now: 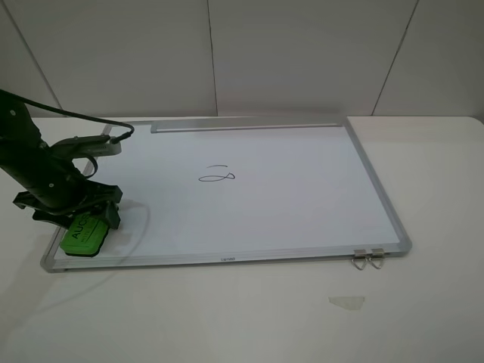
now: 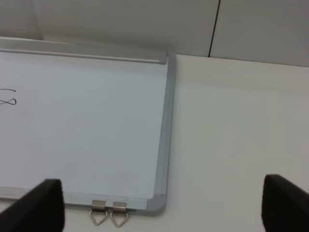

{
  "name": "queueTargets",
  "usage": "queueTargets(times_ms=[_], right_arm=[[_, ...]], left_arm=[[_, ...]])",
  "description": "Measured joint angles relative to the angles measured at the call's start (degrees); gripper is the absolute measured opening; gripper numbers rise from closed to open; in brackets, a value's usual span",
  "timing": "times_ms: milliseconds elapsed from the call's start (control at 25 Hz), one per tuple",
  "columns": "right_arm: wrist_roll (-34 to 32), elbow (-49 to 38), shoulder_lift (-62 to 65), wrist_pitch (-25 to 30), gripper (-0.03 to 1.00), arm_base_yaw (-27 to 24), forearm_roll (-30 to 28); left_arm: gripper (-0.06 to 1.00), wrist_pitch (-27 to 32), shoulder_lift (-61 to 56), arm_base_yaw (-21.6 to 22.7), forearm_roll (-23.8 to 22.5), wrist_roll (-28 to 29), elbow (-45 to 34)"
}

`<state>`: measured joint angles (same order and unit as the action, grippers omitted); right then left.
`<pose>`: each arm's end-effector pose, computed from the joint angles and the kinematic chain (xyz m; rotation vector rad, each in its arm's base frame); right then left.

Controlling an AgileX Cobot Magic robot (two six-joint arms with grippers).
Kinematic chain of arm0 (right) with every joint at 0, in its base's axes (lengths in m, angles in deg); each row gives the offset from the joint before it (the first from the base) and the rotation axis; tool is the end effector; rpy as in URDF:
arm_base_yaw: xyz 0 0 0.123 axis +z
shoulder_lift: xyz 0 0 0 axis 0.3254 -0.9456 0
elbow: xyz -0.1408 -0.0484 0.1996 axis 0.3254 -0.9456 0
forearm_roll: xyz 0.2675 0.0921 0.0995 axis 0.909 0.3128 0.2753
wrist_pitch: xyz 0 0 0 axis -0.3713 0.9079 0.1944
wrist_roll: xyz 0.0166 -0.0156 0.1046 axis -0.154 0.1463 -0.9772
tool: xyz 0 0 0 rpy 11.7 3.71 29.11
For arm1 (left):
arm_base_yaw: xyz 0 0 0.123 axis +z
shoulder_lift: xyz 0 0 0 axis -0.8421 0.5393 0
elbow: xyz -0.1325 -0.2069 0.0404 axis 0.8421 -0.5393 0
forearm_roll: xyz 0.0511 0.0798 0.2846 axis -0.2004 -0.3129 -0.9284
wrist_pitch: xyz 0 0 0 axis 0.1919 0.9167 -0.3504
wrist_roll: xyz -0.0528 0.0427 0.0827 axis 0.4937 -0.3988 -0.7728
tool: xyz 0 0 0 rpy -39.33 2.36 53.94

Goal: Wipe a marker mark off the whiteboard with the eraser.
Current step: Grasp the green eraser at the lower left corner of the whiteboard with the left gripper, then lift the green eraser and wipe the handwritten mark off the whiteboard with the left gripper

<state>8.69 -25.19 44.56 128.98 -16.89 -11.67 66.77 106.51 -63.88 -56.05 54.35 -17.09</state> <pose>0.0847 0.0032 0.3032 -0.0838 2.0041 -0.0068 0.3092 -0.0466 0.0060 -0.0079 2.9667 -0.1881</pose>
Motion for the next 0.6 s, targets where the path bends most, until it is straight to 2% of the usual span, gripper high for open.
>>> queueTargets(times_ms=[120, 600], right_arm=[[0.0, 0.0, 0.0, 0.0, 0.82, 0.0, 0.0], [0.0, 0.0, 0.0, 0.0, 0.82, 0.0, 0.0]], left_arm=[[0.6, -0.1, 0.0, 0.0, -0.2, 1.3, 0.0], [0.6, 0.6, -0.6, 0.0, -0.1, 1.8, 0.0]])
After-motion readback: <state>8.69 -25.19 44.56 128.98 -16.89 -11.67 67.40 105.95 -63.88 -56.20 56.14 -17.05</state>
